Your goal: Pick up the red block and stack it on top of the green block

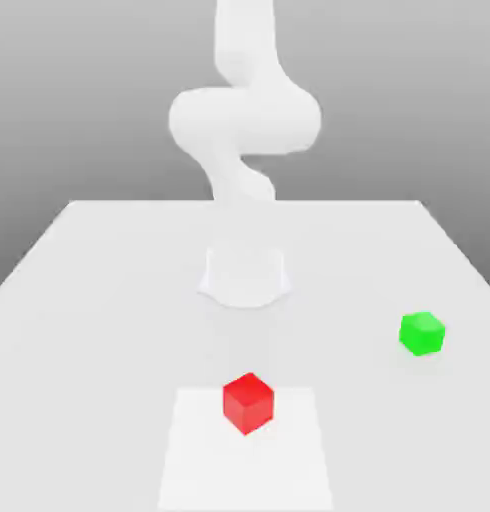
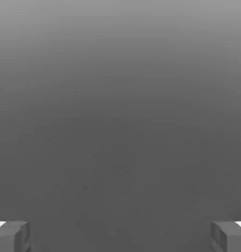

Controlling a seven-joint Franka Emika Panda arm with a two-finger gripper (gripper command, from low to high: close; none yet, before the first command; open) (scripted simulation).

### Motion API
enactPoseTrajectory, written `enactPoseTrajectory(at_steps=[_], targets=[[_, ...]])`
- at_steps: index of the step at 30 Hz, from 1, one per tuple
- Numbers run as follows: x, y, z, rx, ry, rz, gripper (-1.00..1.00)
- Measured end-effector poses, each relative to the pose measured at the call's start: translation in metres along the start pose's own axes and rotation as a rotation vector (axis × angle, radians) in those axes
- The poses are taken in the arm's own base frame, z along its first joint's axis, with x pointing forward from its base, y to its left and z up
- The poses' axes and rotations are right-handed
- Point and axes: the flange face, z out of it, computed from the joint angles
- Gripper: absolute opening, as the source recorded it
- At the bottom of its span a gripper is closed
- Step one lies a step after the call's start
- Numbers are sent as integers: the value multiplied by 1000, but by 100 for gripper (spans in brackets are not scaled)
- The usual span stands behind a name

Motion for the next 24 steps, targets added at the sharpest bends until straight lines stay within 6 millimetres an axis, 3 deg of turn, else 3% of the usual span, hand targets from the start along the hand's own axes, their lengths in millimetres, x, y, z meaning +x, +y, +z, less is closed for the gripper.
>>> enactPoseTrajectory(at_steps=[6,12,15,18,24], targets=[[-42,44,145,-106,-204,-167,0],[-121,109,256,-209,-411,-354,0],[-172,154,298,-266,-525,-463,0],[-222,201,327,-317,-631,-568,0],[-250,230,364,-326,-652,-591,0]])
